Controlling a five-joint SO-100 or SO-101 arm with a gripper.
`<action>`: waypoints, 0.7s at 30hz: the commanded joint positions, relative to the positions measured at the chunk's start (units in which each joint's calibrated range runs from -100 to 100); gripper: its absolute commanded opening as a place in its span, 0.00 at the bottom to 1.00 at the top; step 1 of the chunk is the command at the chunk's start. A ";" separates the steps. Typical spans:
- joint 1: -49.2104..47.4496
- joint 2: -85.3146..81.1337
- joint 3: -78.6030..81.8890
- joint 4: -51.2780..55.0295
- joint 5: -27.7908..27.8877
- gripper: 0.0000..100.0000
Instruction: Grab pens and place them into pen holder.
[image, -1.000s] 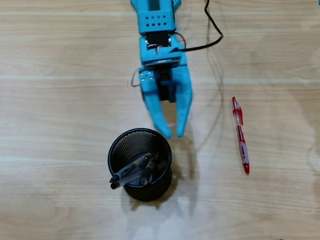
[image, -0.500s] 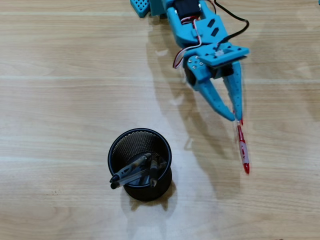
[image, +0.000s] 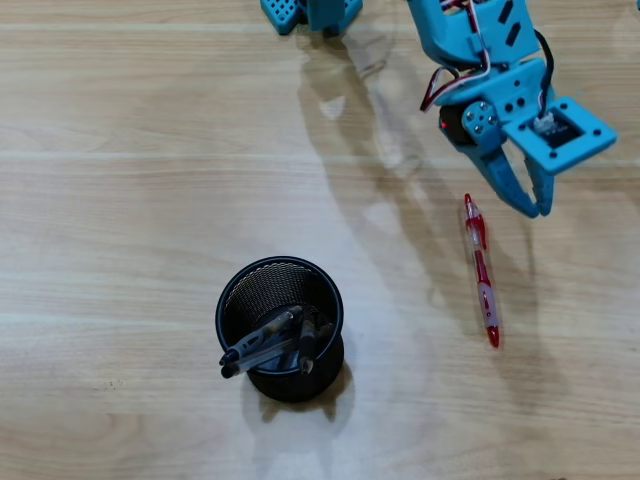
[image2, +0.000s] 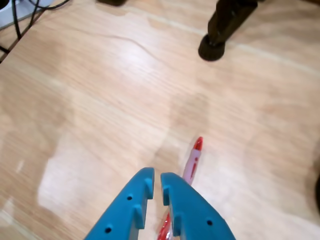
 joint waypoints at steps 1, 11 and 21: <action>-1.74 2.92 -4.47 0.60 -2.41 0.02; -2.92 9.48 -1.67 5.77 -6.94 0.02; -2.19 9.98 -1.67 5.85 -6.63 0.23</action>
